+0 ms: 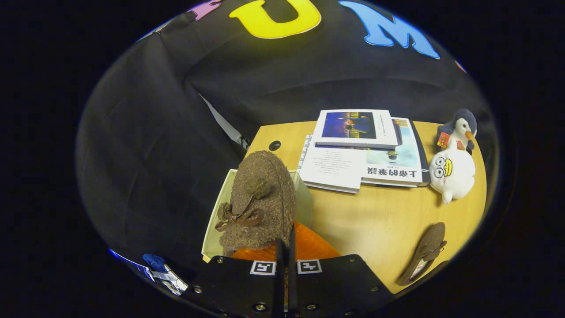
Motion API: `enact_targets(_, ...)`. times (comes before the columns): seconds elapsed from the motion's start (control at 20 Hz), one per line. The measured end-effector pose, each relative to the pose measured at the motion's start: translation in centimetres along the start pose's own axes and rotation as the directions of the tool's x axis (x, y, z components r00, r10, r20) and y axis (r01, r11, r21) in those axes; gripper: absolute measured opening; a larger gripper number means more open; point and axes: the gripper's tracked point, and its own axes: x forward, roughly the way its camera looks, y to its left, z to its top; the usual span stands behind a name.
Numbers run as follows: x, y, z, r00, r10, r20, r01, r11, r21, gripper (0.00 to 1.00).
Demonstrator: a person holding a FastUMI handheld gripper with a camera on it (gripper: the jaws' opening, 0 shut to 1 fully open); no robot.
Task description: Open the storage box then place both shoes into the box .Put the left shoe in first, then the right shoe, with the right side of both shoes facing outward in a uniform manner.
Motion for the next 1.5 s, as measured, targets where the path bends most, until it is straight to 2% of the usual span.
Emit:
enact_targets(0.2,2.8,3.0,-0.1,0.999,0.019,-0.05,-0.021,0.999,-0.034,0.04)
enact_targets(0.7,9.4,5.5,-2.2,0.985,-0.035,-0.167,0.022,0.996,-0.084,0.04)
enact_targets(0.9,10.6,6.6,-2.9,0.984,-0.007,-0.18,-0.01,0.996,-0.09,0.04)
enact_targets(0.95,10.4,6.8,-3.1,0.984,0.007,-0.179,-0.022,0.997,-0.08,0.14)
enact_targets(1.0,10.5,6.9,-3.1,0.982,0.026,-0.187,-0.04,0.997,-0.072,0.31)
enact_targets(1.15,9.3,6.0,-1.8,0.987,0.013,-0.162,-0.028,0.995,-0.093,0.85)
enact_targets(1.5,5.7,4.1,0.8,0.993,0.045,-0.11,-0.053,0.996,-0.071,0.85)
